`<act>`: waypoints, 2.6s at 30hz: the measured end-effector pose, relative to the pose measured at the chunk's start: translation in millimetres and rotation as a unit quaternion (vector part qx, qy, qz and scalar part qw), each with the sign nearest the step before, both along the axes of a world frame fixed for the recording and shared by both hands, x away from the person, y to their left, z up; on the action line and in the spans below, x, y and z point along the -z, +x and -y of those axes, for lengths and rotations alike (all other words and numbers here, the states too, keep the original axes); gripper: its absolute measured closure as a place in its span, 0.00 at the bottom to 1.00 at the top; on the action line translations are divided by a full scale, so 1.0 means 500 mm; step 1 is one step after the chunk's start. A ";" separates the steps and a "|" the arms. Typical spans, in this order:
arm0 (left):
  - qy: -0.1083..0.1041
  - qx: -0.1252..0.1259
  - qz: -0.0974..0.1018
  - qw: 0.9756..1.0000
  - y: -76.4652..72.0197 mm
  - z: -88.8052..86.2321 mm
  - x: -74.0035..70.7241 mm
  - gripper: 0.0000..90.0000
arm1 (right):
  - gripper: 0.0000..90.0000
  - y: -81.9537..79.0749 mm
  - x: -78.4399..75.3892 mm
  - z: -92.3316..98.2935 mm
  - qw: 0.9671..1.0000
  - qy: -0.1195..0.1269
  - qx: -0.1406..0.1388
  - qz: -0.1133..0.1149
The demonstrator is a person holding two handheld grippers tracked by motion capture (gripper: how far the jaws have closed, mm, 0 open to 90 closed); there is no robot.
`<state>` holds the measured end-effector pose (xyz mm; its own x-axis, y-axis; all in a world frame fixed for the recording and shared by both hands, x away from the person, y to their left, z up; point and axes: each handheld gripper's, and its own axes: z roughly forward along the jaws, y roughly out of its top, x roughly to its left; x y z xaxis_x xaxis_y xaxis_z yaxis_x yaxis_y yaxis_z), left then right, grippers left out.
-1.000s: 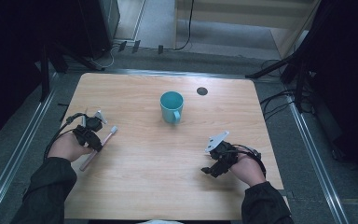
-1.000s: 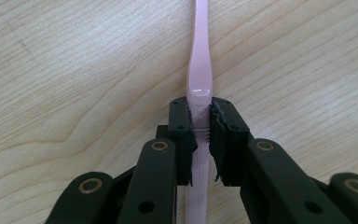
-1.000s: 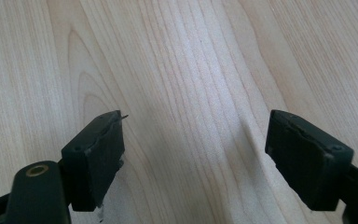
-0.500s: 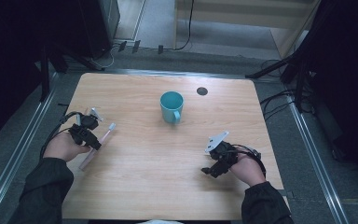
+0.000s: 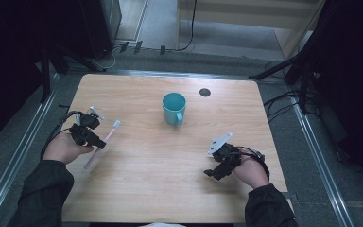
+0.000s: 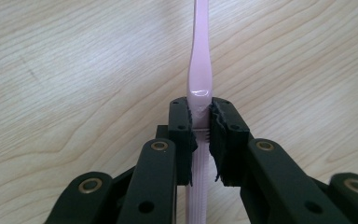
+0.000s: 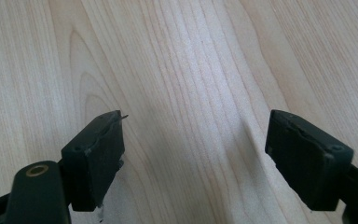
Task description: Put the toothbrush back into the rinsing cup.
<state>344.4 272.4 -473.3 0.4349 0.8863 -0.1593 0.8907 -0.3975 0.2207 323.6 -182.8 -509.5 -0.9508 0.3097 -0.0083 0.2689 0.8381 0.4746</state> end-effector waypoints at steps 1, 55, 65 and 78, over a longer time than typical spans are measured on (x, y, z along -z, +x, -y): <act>-0.012 0.001 0.004 1.000 -0.001 0.000 -0.005 0.88 | 0.21 0.000 0.000 0.000 1.000 0.000 0.000 0.000; -0.115 -0.002 0.196 0.974 -0.029 0.040 -0.069 0.88 | 0.21 0.000 -0.001 0.001 1.000 0.008 -0.001 0.004; -0.127 -0.008 0.217 0.968 -0.029 0.049 -0.073 0.88 | 0.21 0.000 -0.003 0.002 1.000 0.010 -0.001 0.004; -0.143 -0.006 0.239 0.960 -0.020 0.072 -0.085 0.88 | 0.21 -0.002 -0.004 0.001 1.000 0.009 -0.002 0.006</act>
<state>334.3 236.3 -430.9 0.5099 0.8407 -0.1822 0.6644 -0.2504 0.7042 322.7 -183.4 -507.4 -0.9519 0.3062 -0.0132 0.2603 0.8302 0.4929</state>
